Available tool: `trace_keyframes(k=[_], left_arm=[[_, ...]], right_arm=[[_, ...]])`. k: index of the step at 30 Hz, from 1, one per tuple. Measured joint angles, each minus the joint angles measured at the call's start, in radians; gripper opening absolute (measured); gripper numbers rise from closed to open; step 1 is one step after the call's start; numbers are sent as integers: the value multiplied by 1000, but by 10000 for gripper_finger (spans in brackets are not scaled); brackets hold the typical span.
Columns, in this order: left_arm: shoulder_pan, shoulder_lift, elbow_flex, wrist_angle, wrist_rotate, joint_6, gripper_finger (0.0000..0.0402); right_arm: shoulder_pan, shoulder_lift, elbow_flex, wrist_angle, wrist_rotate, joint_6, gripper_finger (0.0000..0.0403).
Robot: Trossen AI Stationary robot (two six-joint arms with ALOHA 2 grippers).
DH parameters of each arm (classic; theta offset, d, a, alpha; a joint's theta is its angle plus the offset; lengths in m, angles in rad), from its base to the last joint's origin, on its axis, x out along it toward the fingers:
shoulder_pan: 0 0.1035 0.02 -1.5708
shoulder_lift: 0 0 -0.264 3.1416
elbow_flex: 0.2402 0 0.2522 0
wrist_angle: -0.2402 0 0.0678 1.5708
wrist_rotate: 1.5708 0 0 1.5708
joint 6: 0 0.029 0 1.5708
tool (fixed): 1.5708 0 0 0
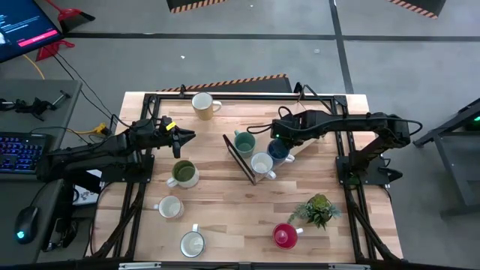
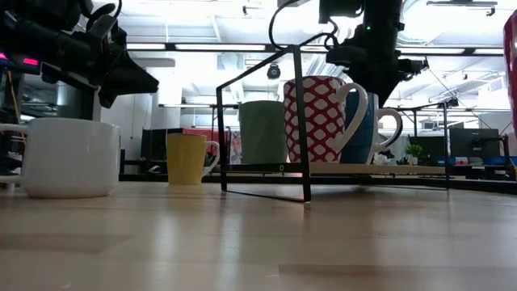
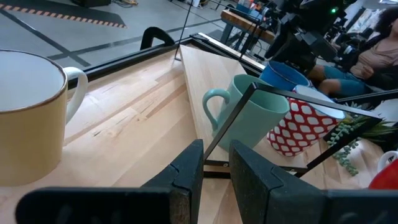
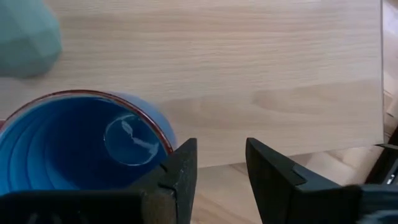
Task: Place coffee mugs
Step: Put the blue mug on the shelf, then put the yellow mug on the shelf
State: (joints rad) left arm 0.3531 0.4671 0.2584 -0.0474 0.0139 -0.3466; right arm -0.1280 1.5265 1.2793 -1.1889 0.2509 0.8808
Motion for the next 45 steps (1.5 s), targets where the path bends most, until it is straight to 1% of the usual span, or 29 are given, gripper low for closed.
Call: trace_keyframes(k=[4,7,12,14,22,45], left_arm=[[0,0,0,0,0,0,67],[0,0,0,0,0,1,67],[0,0,0,0,0,1,67],[0,0,0,0,0,1,67],[0,0,0,0,0,0,67],[0,0,0,0,0,-1,67]], right_arm=[[0,0,0,-1,8,1,124],[0,0,0,-17,63,32,124],[-3,0,0,-24,188,91,124],[-3,0,0,-8,208,96,124],[-3,0,0,13,209,62,124],[-2,0,0,13,198,53,124]])
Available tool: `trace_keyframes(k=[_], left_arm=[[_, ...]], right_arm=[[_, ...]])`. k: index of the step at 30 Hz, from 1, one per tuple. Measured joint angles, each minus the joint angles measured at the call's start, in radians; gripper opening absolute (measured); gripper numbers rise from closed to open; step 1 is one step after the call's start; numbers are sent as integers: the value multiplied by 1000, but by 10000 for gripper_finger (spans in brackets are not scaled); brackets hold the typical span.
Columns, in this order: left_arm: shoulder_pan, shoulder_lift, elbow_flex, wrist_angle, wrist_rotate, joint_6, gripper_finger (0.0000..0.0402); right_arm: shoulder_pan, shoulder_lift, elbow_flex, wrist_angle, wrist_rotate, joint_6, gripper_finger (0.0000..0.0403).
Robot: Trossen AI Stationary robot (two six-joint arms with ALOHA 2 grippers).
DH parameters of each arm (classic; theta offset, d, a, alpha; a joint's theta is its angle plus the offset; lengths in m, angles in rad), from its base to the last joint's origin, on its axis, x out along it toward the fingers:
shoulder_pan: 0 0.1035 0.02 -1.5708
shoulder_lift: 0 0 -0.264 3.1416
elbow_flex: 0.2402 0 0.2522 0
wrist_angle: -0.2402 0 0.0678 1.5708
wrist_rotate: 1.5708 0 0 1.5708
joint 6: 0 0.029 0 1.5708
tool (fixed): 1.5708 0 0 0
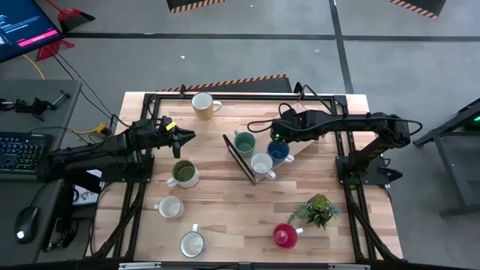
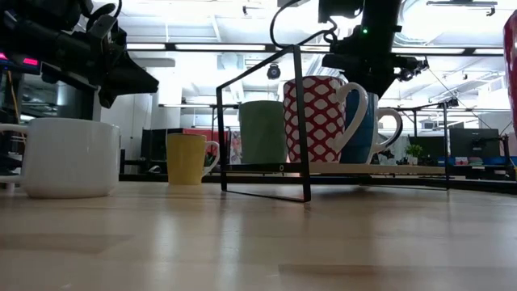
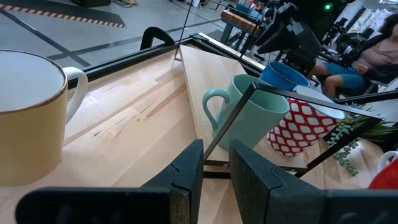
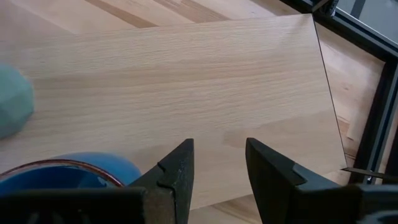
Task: Place coffee mugs
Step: Put the yellow mug on the shelf
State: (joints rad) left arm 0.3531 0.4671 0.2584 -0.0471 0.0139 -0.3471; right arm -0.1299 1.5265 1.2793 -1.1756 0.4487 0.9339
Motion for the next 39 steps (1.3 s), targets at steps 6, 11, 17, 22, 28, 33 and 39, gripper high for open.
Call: trace_keyframes(k=[6,11,17,22,28,33,39], left_arm=[[0,0,0,0,0,0,67],[0,0,0,0,0,0,67],[0,0,0,0,0,0,67],[0,0,0,0,0,-14,67],[0,0,0,0,2,-31,67],[0,0,0,0,3,-44,67],[0,0,0,0,1,-26,67]], right_arm=[[0,0,0,23,-21,0,124],[0,0,0,37,-26,-12,124],[0,0,0,69,-33,-40,124],[26,-5,1,128,26,-188,124],[56,-70,1,61,225,-147,124],[56,-192,-13,35,338,-130,124],[90,-384,-181,125,339,-169,124]])
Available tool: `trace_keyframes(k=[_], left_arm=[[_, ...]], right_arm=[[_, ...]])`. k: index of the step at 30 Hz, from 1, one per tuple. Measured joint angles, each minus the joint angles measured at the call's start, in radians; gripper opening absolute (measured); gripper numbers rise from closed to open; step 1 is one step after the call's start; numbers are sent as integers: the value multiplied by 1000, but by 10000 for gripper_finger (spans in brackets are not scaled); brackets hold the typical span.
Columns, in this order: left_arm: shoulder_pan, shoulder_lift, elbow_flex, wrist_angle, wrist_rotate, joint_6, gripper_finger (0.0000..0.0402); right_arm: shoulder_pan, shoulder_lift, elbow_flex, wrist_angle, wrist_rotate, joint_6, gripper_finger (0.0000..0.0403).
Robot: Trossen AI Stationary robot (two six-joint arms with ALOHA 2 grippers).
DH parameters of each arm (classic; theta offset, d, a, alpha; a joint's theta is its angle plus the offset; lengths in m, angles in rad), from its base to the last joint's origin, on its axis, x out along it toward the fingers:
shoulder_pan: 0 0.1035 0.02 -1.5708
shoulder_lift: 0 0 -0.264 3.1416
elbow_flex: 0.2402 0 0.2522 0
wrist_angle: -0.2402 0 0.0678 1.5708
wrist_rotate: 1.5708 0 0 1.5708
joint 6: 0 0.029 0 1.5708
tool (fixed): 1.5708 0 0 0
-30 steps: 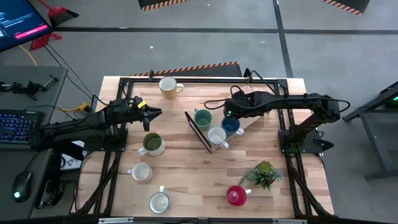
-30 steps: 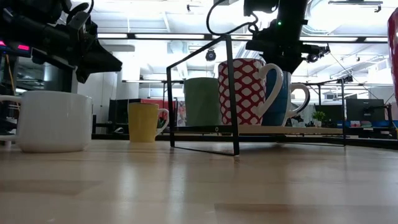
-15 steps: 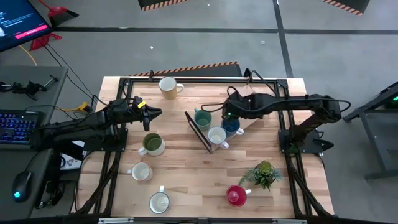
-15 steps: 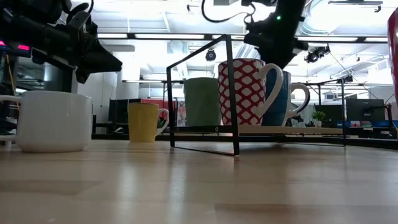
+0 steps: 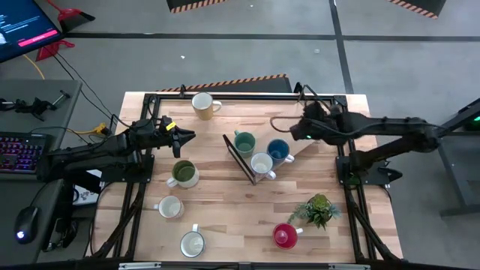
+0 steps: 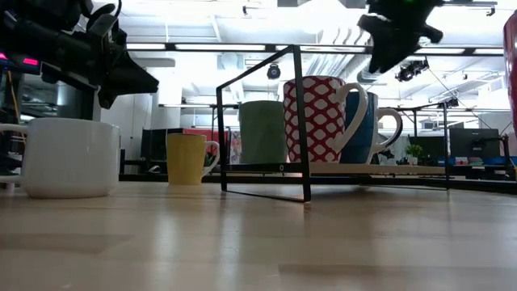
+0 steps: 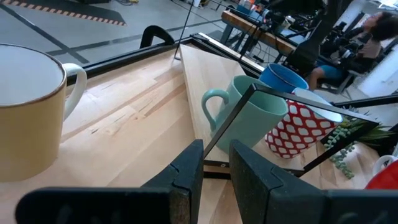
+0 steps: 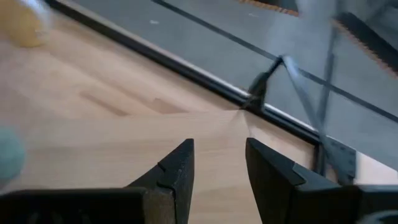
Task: Place coffee mugs
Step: Put the yellow mug on the shelf
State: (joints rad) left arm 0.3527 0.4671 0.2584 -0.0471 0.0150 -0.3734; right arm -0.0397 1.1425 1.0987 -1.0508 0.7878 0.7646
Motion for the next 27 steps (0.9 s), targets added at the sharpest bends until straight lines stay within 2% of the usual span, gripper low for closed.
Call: trace_keyframes(k=[2,6,8,12,16,19,22,24,27], left_arm=[[0,0,0,0,0,-1,67],[0,0,0,0,0,-13,67],[0,0,0,0,-1,-25,68],[0,0,0,0,-1,-44,67],[0,0,0,0,-1,-45,67],[0,0,0,1,-1,-53,67],[0,0,0,1,-20,-71,67],[0,0,0,1,-69,-67,67],[1,7,0,2,-208,-69,67]], right_arm=[[33,-79,-92,182,-60,-82,124],[87,-236,-323,712,-243,-334,124],[92,-300,-443,958,-322,-406,124],[90,-388,-670,1352,-451,-495,124],[78,-430,-846,1673,-573,-512,124],[78,-444,-932,1834,-633,-538,124],[78,-458,-977,1920,-662,-560,124],[78,-467,-992,1927,-667,-563,124],[78,-481,-996,1933,-665,-561,124]])
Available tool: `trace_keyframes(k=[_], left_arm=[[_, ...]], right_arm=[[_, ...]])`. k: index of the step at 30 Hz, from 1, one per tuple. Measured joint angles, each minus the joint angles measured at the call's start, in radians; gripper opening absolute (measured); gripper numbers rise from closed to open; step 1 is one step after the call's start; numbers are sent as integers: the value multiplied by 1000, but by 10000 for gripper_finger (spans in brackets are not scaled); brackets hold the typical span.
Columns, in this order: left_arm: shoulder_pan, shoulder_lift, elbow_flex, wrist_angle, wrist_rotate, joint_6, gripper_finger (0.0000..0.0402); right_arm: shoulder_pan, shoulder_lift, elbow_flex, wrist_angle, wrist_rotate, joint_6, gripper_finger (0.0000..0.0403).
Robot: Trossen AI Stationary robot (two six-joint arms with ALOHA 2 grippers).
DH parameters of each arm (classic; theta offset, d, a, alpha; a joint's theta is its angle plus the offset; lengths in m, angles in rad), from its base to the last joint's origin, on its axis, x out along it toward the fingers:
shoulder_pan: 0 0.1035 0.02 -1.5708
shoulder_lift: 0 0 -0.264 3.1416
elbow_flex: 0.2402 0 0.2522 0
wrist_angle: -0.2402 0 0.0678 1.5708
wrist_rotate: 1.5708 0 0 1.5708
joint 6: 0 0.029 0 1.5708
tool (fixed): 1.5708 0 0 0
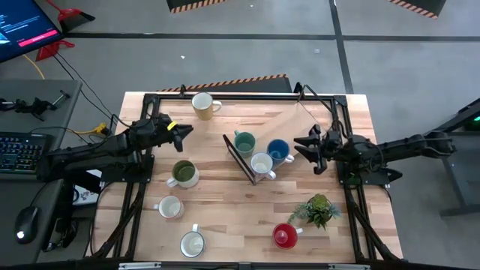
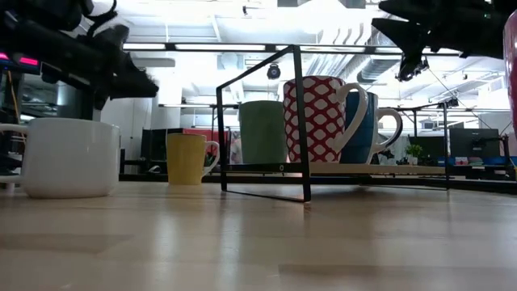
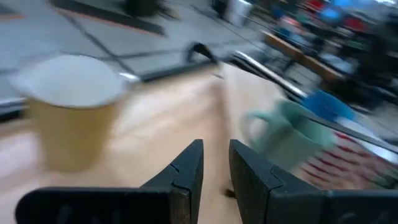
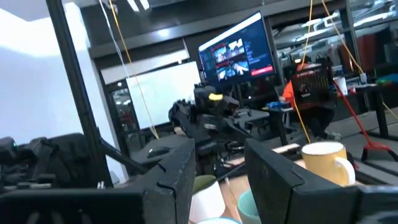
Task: Place coffee mugs
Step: Put the yellow mug on the shelf
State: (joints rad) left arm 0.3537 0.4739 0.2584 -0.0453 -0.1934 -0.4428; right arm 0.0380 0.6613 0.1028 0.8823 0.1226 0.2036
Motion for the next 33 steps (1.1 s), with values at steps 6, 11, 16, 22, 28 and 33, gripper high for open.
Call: trace_keyframes(k=[6,11,16,22,28,33], left_arm=[[69,83,39,-6,79,-108,67],[117,200,190,-1,101,63,67],[213,324,392,-128,96,311,67],[320,526,652,-470,140,535,68],[388,700,808,-536,163,620,68],[421,796,873,-537,193,642,68]], right_arm=[[0,-2,7,4,19,14,124],[0,-2,7,-1,44,47,124],[0,-2,7,-2,52,76,124],[0,-2,8,-35,52,113,124],[0,-2,8,-55,52,112,124],[0,-2,8,-59,53,137,124]])
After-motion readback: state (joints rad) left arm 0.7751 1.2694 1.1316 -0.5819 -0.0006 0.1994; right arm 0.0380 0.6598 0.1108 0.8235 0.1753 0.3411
